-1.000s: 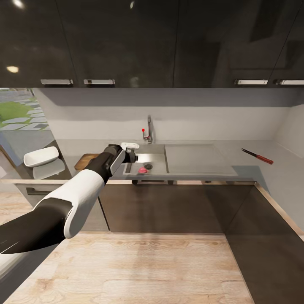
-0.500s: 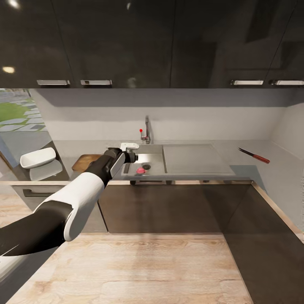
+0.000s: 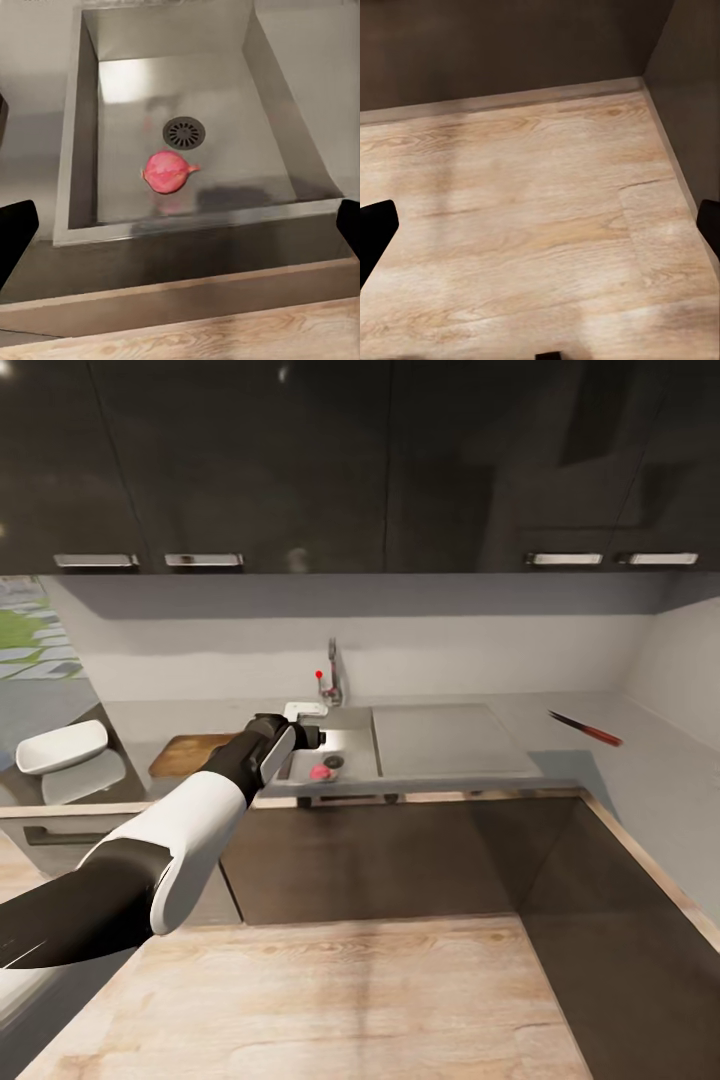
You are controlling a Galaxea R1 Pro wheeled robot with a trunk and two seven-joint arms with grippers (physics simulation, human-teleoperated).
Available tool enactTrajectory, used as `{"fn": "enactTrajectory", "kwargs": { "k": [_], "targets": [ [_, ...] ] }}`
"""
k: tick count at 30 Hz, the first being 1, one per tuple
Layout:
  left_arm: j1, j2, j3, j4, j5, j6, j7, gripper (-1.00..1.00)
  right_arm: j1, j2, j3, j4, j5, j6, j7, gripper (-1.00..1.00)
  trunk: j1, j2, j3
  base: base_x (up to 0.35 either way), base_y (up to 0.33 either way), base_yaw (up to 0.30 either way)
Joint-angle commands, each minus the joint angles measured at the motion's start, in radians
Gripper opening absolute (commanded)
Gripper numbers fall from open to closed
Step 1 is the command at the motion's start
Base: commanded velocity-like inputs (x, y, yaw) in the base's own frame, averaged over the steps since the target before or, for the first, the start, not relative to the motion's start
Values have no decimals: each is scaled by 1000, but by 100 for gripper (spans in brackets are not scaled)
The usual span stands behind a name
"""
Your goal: In the kitchen, take the Vidalia onion out of the sink, dice it on the chopping board with the paring knife, put the diced onion into the bowl on the countertop, then place both the paring knife and the chopping board into the sink.
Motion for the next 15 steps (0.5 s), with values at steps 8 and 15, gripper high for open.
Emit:
{"fn": "enactTrajectory", "kwargs": {
  "k": [8, 15],
  "targets": [
    [-1, 3, -7, 0, 11, 4, 8, 100, 0, 2, -5, 0, 8, -2, 6, 100, 1, -2, -5, 327, 0, -1],
    [-1, 4, -7, 1, 11, 4, 8, 100, 0, 2, -7, 18, 7, -2, 5, 100, 1, -2, -16, 344, 0, 0]
  ]
}}
